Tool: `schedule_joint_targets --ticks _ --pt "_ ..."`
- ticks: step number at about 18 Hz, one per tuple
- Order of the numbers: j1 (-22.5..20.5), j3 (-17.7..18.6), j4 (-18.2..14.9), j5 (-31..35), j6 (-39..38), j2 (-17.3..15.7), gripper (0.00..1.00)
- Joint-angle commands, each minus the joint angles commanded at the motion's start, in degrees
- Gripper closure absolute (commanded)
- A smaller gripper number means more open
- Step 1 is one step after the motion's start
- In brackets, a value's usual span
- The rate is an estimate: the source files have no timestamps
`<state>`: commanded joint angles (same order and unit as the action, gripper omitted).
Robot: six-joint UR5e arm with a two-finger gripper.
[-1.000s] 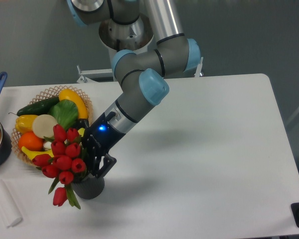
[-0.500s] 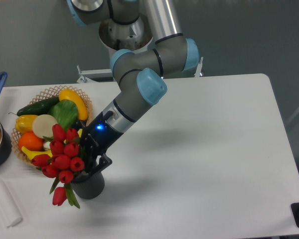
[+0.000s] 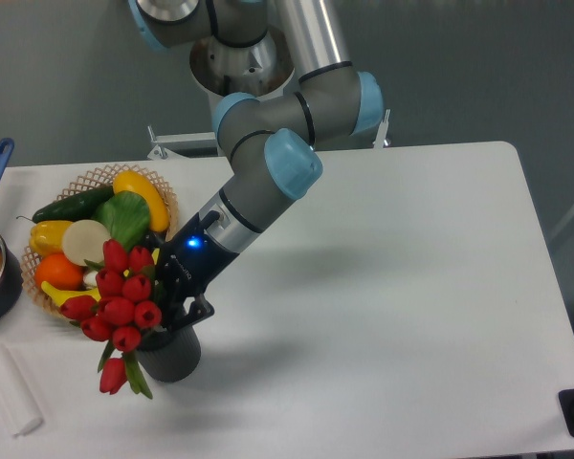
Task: Pick up the flowers from the vase
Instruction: 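Close the gripper on the tulip stems, then lift the gripped tulips up and out of the black vase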
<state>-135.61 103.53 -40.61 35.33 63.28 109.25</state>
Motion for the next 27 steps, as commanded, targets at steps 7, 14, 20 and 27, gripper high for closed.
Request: schedule_joint_targets --ticks 7,14,20,27 --pt "-0.79 0.09 -0.09 -1.66 -0.35 -1.31 0.49" --pt "-1.93 0.00 -0.09 -3.34 -1.49 -3.07 0.50" --pt "-3.95 -0.79 -0.09 -9.05 -5.71 -4.92 0.50" --pt "-5.62 -1.40 0.00 -12.30 -7.12 -6.33 0.50"
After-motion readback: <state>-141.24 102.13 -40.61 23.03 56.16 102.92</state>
